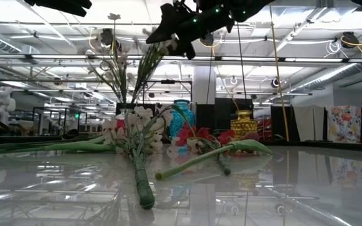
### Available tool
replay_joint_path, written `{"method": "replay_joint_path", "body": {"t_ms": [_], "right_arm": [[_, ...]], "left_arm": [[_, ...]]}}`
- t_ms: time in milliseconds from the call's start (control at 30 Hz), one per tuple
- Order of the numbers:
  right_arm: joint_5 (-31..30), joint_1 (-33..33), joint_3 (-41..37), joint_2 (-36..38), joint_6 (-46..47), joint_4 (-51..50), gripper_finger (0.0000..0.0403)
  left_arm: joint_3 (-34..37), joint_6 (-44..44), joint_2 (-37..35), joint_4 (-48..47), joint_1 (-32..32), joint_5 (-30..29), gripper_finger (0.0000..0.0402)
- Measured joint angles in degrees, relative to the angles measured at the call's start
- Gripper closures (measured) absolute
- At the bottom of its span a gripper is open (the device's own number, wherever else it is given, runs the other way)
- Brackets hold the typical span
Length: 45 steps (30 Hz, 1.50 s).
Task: Sort flowers into vase by color
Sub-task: Put the left white flower into the transparent vase, then put the white flower into the transparent vase
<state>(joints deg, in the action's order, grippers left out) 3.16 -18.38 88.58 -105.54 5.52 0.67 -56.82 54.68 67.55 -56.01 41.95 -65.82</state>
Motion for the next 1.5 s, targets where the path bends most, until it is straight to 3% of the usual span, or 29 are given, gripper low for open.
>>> {"method": "replay_joint_path", "body": {"t_ms": [233,667,900,1200,1367,1500], "right_arm": [[0.3,-0.3,0.8,0.0,-2.5,-1.2,0.0056],[-4.5,-0.6,20.9,0.0,-8.7,-42.6,0.0046],[-6.0,0.9,25.0,3.2,-3.5,-62.1,0.0046],[-23.5,14.4,25.2,14.9,6.7,-71.5,0.0062],[-26.1,26.0,24.2,18.9,15.5,-72.4,0.0074],[-34.1,37.7,17.5,20.1,23.4,-69.1,0.0078]], "left_arm": [[0.0,0.0,0.0,0.0,0.0,-0.2,0.0153],[0.0,0.5,0.0,0.1,0.0,1.0,0.0153],[0.0,0.5,0.0,1.6,0.0,1.1,0.0153],[0.0,0.5,0.3,5.4,0.2,3.0,0.0153],[0.0,0.2,1.7,8.0,0.2,4.4,0.0153],[0.0,-1.3,3.3,9.9,0.3,6.3,0.0153]]}}
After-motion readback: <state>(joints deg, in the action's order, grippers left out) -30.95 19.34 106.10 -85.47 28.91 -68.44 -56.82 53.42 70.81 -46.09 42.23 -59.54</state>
